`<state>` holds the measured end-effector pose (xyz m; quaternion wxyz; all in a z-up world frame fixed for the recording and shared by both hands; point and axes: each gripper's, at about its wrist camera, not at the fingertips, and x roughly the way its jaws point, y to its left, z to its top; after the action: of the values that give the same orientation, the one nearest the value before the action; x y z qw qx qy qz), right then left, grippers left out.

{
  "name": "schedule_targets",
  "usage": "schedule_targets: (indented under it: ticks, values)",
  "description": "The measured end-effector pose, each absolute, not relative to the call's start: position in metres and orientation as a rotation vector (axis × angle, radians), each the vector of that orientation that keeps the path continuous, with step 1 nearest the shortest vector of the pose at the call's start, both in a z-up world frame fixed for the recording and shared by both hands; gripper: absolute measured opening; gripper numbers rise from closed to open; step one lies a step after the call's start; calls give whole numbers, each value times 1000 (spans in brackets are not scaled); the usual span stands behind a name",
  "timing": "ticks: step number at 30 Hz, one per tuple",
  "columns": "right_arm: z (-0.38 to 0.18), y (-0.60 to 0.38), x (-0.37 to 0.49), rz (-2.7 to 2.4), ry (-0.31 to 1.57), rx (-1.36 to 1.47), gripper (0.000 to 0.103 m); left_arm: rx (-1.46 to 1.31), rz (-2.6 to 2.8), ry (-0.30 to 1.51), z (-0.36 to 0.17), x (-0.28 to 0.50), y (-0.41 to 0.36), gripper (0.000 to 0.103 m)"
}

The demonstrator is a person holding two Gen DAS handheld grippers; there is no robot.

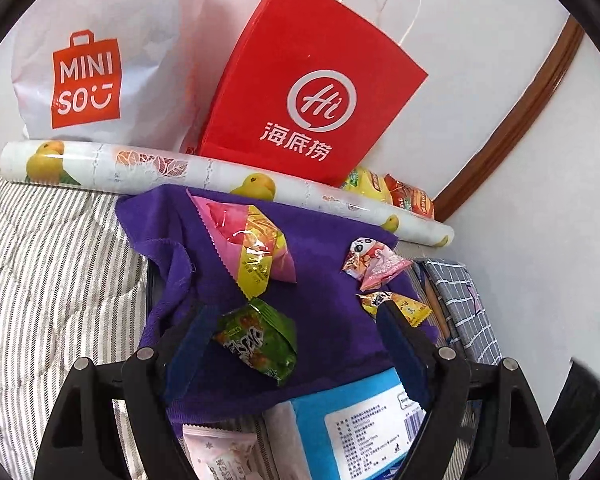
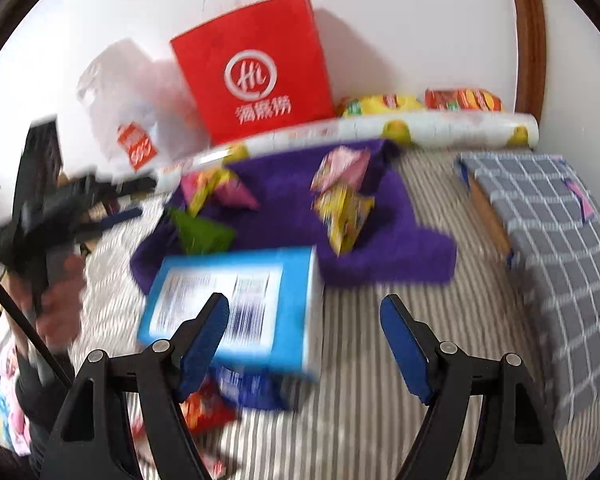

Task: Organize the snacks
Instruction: 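Grasp the blue packet with the right gripper while the left gripper grasps the pink wafer packet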

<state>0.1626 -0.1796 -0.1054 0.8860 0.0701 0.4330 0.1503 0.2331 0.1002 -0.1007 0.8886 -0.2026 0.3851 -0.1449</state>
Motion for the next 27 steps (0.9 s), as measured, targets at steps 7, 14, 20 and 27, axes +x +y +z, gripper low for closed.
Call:
schedule_targets:
  ticks: [7, 14, 20, 27]
  values:
    - [-134, -163, 128, 313, 980, 170, 78, -402, -290, 814, -100, 192, 110, 82]
    - [-156, -140, 123, 298, 1019, 135, 78, -375, -201, 833, -111, 140, 132, 82]
    - [-161, -124, 126, 276, 1016, 88, 78, -418, -163, 872, -129, 116, 152, 82]
    - [-173, -114, 133, 239, 1006, 49, 77, -384, -140, 897, -133, 100, 155, 82]
